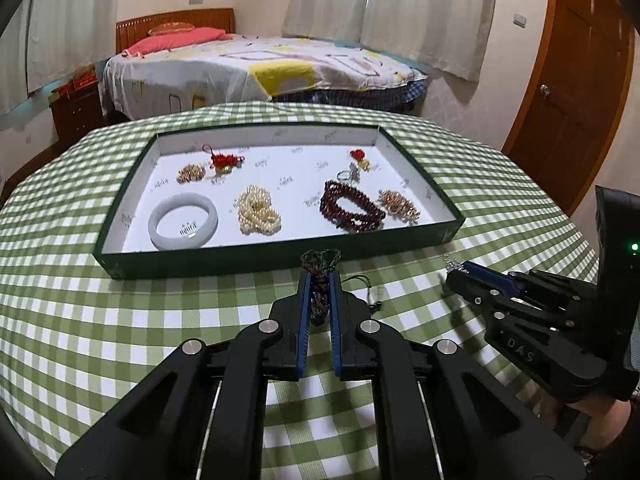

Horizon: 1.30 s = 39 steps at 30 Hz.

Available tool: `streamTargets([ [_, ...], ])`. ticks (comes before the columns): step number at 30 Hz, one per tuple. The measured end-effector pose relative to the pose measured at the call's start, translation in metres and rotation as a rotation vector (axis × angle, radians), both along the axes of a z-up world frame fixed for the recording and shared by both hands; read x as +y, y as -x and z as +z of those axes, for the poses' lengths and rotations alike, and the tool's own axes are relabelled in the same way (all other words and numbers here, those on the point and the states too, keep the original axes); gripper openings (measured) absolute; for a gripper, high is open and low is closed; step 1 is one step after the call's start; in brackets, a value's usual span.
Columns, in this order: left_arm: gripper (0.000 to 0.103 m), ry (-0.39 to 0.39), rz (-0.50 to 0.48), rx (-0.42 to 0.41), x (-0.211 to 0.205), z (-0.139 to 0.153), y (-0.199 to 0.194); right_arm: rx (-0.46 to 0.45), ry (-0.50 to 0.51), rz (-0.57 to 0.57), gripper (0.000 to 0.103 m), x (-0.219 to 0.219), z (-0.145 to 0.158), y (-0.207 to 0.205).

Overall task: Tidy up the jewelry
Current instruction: 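Carry the brooch and cord pendant into the tray and open both tools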

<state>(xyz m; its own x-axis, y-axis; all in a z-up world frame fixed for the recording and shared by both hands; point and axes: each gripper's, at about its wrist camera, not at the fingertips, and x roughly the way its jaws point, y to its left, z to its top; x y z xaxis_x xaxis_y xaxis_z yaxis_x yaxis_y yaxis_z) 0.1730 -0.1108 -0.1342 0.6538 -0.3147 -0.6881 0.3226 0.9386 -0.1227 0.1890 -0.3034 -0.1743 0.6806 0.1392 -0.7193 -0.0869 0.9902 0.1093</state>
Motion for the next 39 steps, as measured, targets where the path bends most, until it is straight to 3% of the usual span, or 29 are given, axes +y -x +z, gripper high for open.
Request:
streamTargets([
  [24, 0.008, 0.042, 0.038, -0.132, 0.020, 0.055, 0.005, -0.144, 0.005, 0.048, 0.014, 0.027, 0.059, 0.000],
  [39, 0.008, 0.044, 0.048, -0.223, 0.016, 0.087, -0.041, -0.233, 0.009, 0.081, 0.014, 0.043, 0.092, -0.045],
])
